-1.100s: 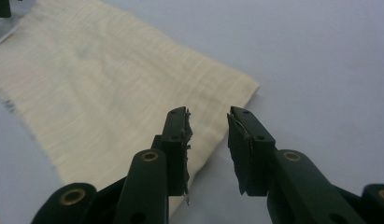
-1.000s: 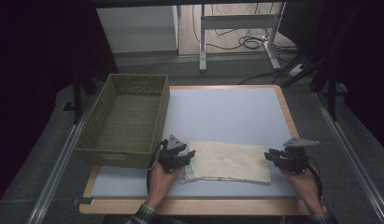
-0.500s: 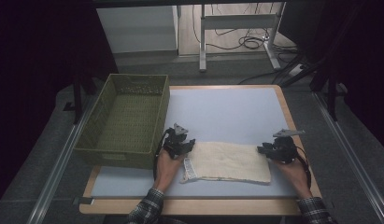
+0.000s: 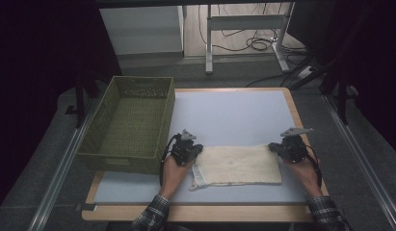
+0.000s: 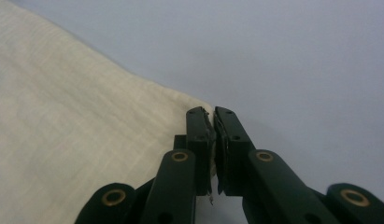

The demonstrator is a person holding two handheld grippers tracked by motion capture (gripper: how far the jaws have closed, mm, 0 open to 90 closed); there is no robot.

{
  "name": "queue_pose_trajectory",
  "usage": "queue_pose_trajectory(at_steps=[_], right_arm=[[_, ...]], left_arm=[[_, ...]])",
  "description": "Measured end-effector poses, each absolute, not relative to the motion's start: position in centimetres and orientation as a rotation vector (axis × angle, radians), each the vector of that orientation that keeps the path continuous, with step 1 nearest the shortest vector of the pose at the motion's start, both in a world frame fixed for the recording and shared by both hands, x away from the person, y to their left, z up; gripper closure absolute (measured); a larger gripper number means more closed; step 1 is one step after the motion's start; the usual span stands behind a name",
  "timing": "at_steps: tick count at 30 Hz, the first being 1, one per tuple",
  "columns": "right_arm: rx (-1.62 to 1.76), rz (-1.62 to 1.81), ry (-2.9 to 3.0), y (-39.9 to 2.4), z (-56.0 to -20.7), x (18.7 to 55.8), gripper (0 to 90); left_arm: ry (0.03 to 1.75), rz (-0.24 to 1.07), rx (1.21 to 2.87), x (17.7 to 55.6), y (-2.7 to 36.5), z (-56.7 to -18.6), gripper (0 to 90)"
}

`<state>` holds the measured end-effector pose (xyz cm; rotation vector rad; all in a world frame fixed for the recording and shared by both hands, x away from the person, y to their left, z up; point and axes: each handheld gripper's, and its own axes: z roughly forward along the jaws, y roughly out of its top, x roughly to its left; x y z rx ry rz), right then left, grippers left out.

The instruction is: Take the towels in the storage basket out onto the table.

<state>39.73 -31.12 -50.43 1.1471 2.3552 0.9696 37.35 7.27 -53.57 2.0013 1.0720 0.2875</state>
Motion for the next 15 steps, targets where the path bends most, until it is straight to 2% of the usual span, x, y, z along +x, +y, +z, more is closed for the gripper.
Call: queue_pose_trajectory(at_steps=[6,12,14,15], right_arm=[[1.177,0.936,2.314,-31.7,-50.1,42.2,84.8],[1.199,0.927,2.316,-31.9,-50.1,44.0,83.6],[1.200,0.946,2.314,-31.8,-50.1,43.9,81.9],[1.198,0.951,2.310,-31.9,-50.1,43.7,79.1]], left_arm=[[1.017,0.272,1.981,36.9,6.4,-52.7,86.1],[1.020,0.337,2.039,37.7,5.8,-52.9,85.5],[1.027,0.324,2.041,38.0,5.9,-53.3,81.3],[1.027,0.318,2.040,38.0,5.9,-53.3,75.5]])
